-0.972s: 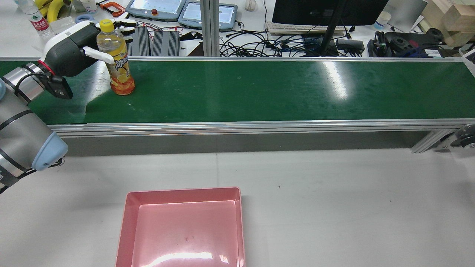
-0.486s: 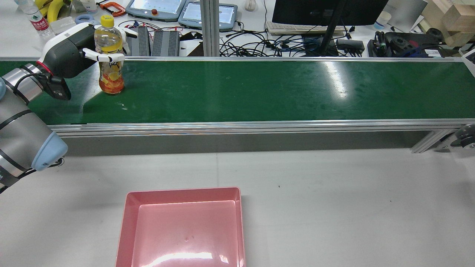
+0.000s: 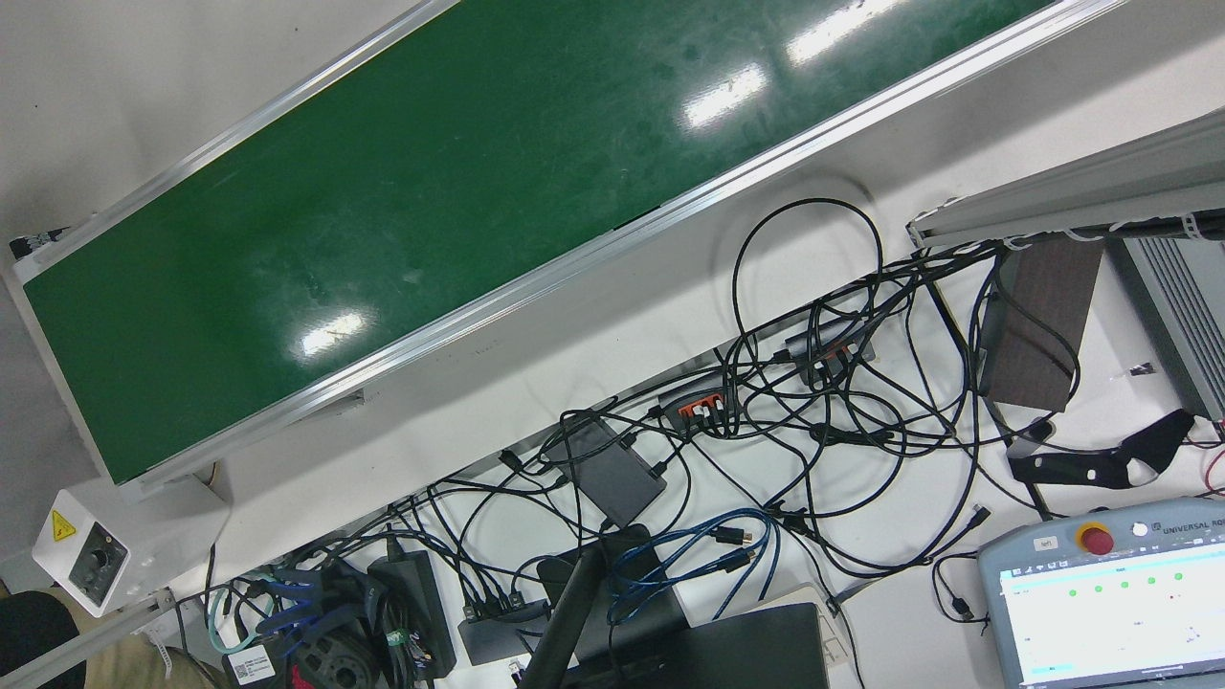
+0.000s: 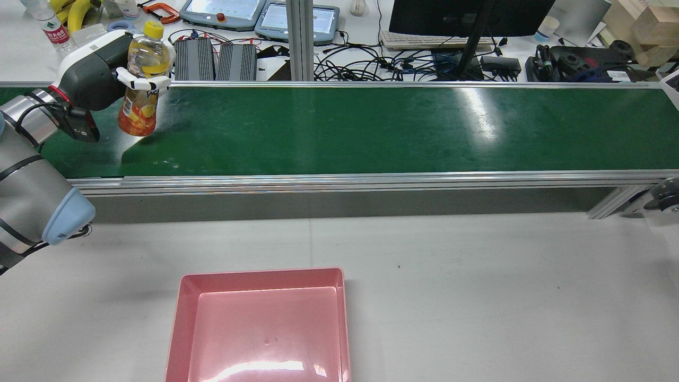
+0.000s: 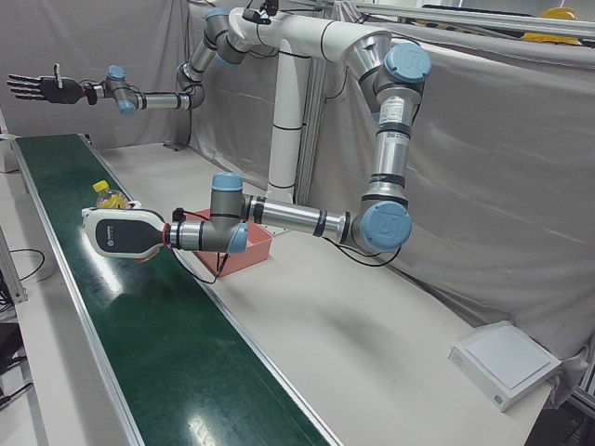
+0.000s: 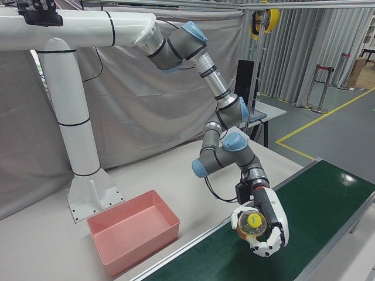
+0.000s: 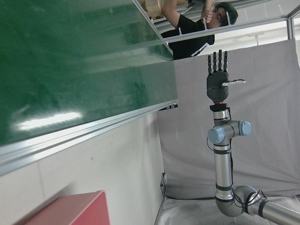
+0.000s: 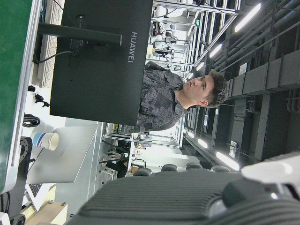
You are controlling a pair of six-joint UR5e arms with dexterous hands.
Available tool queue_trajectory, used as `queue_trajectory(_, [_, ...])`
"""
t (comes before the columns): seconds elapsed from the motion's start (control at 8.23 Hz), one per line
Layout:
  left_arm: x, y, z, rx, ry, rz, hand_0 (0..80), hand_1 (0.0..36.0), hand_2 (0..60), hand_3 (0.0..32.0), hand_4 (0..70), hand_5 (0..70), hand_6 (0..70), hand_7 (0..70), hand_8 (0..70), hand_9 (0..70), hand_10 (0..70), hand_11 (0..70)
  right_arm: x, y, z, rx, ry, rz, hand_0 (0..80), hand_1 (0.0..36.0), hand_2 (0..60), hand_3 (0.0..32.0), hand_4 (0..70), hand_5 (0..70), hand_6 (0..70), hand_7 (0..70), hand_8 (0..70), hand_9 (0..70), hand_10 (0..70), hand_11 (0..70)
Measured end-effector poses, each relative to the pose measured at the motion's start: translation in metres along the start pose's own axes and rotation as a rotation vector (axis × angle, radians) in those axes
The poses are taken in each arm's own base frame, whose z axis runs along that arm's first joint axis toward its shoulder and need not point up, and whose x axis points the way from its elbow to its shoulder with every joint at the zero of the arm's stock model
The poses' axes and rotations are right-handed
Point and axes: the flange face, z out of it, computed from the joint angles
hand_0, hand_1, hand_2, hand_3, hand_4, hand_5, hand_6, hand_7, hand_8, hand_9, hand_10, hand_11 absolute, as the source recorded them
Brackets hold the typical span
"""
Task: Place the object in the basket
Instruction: 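Close the left hand fingers around the bottle's upper body, then lift the bottle off the belt and carry it over the pink tray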
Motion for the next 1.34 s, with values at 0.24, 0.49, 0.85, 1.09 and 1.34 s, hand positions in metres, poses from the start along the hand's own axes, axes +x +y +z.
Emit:
queue_trajectory(0.24, [0.007,0.031,0.000,-0.057,0.016,-0.009,50.0,20.1,60.0,0.0,70.0,70.0,70.0,70.0,70.0,70.0,70.0,70.0,0.000,0.000,0.000,0.000,0.000,0.000,0.0,0.0,0.0,0.0,0.0,0.0,0.0,0.0,0.0,0.0,0.0,0.0])
queue_trajectory(0.49, [-0.014,0.086,0.001,-0.156,-0.002,-0.048,49.8,19.0,60.0,0.0,70.0,70.0,70.0,70.0,70.0,70.0,70.0,70.0,0.000,0.000,0.000,-0.001,0.000,0.001,0.0,0.0,0.0,0.0,0.0,0.0,0.0,0.0,0.0,0.0,0.0,0.0])
queue_trajectory(0.85, [-0.077,0.147,-0.004,-0.253,-0.081,-0.121,50.2,17.4,60.0,0.0,70.0,70.0,70.0,70.0,70.0,70.0,70.0,70.0,0.000,0.001,0.000,-0.002,-0.001,0.001,0.0,0.0,0.0,0.0,0.0,0.0,0.0,0.0,0.0,0.0,0.0,0.0])
queue_trajectory(1.09, [-0.137,0.185,-0.014,-0.306,-0.160,-0.169,49.6,16.3,60.0,0.0,70.0,70.0,70.0,70.0,68.5,70.0,70.0,70.0,0.000,0.001,0.000,-0.002,-0.001,0.000,0.0,0.0,0.0,0.0,0.0,0.0,0.0,0.0,0.0,0.0,0.0,0.0])
queue_trajectory(1.34, [-0.190,0.215,-0.027,-0.352,-0.223,-0.182,48.7,14.0,60.0,0.0,70.0,70.0,70.0,70.0,65.7,70.0,66.7,70.0,0.000,0.001,0.000,-0.001,0.000,0.000,0.0,0.0,0.0,0.0,0.0,0.0,0.0,0.0,0.0,0.0,0.0,0.0])
